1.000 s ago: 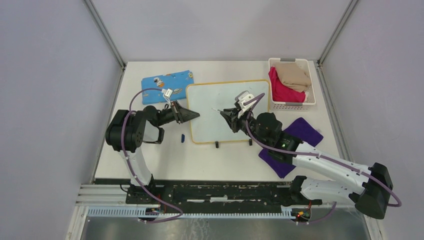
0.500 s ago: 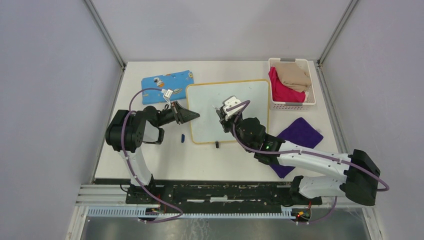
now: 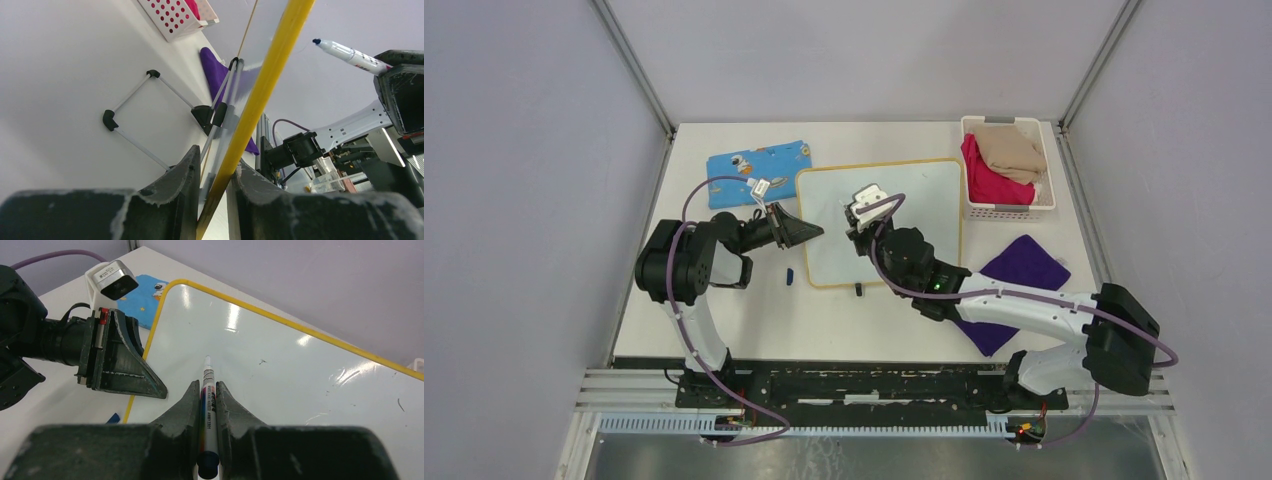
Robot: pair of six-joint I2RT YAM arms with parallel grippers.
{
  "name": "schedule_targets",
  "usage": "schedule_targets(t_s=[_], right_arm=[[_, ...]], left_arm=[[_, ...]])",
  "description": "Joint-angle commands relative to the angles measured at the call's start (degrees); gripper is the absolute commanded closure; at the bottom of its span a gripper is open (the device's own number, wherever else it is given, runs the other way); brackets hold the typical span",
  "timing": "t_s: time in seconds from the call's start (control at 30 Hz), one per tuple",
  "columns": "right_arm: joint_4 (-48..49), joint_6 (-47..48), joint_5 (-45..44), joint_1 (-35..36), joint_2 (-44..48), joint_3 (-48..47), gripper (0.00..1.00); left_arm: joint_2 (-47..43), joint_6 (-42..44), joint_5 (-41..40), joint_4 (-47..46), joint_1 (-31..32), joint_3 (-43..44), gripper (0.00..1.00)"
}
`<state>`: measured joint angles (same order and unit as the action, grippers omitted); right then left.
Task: Write a sentence on the whiteboard
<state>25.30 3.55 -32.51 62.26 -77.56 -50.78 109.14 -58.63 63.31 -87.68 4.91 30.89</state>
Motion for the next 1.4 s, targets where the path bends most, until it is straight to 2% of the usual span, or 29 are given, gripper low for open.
schedule_targets(t_s=[0.0,1.37], right_arm=[[3.9,0.0,-1.5,0.4,-1.6,-3.9,1.0],[4.2,-2.8,-1.0,0.4,-11.1,-11.9,1.0]], left_arm=[[-0.2,0.9,1.0,-11.5,0.0,-0.9,0.98],[-1.0,3.2,0.7,-8.5,0.0,-1.1,0.98]])
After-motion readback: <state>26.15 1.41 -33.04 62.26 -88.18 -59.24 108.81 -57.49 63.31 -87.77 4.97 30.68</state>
